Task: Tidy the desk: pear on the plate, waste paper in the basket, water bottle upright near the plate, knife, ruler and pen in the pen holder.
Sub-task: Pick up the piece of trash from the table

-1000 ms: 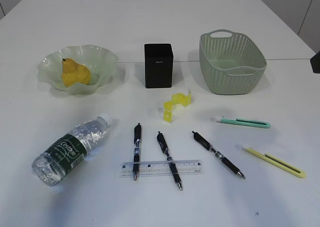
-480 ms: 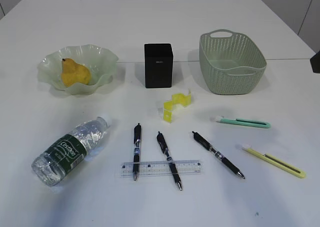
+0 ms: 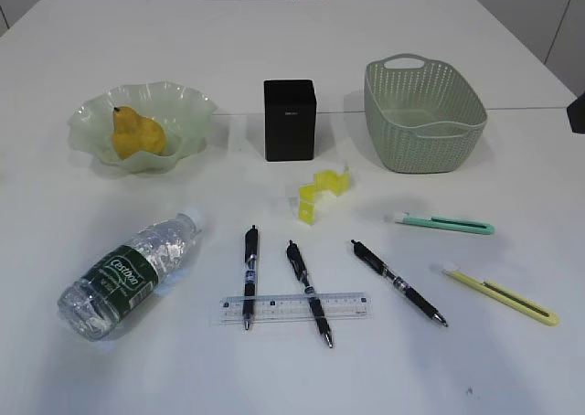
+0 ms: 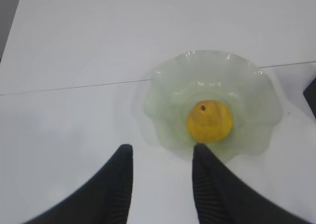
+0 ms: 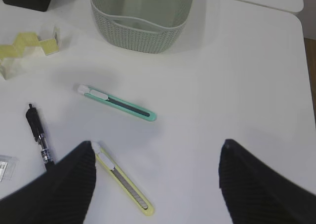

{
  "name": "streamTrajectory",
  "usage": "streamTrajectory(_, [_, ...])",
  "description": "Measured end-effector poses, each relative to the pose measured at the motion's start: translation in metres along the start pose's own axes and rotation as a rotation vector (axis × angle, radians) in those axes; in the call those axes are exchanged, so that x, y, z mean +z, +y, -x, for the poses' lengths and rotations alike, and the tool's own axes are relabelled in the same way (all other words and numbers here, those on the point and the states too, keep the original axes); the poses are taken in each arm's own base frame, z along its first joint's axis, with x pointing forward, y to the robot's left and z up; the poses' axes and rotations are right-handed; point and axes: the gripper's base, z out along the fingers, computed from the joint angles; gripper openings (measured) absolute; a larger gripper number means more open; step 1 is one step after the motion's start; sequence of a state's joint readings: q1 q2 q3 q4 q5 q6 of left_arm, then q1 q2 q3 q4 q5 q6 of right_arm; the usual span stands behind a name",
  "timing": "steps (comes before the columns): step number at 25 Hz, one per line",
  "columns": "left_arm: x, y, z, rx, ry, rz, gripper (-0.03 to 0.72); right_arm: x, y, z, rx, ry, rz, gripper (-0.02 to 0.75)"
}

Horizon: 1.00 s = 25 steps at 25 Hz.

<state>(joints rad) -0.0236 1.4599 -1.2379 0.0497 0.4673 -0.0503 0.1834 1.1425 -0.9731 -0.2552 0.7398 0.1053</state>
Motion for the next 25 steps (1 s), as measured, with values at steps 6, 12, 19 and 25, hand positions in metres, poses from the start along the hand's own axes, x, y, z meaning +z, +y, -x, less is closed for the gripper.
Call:
streamTrajectory(6, [-0.004,-0.001,-0.058,0.003,-0.077,-0.013,0.277,0.000,0.000,0.000,0.003,0.000,0.003,0.575])
streamTrajectory(12, [-0.009,-0.002,-0.108,0.004,-0.166,-0.027,0.276,0.000,0.000,-0.001,0.005,0.006,0.004,0.575])
streamTrajectory(19, [-0.009,-0.002,-0.131,0.004,-0.147,-0.030,0.276,0.000,0.001,-0.002,0.010,0.026,0.006,0.575])
streamTrajectory(25, [-0.009,-0.002,-0.129,0.003,-0.172,-0.031,0.276,0.000,0.001,-0.002,0.014,0.027,0.011,0.575])
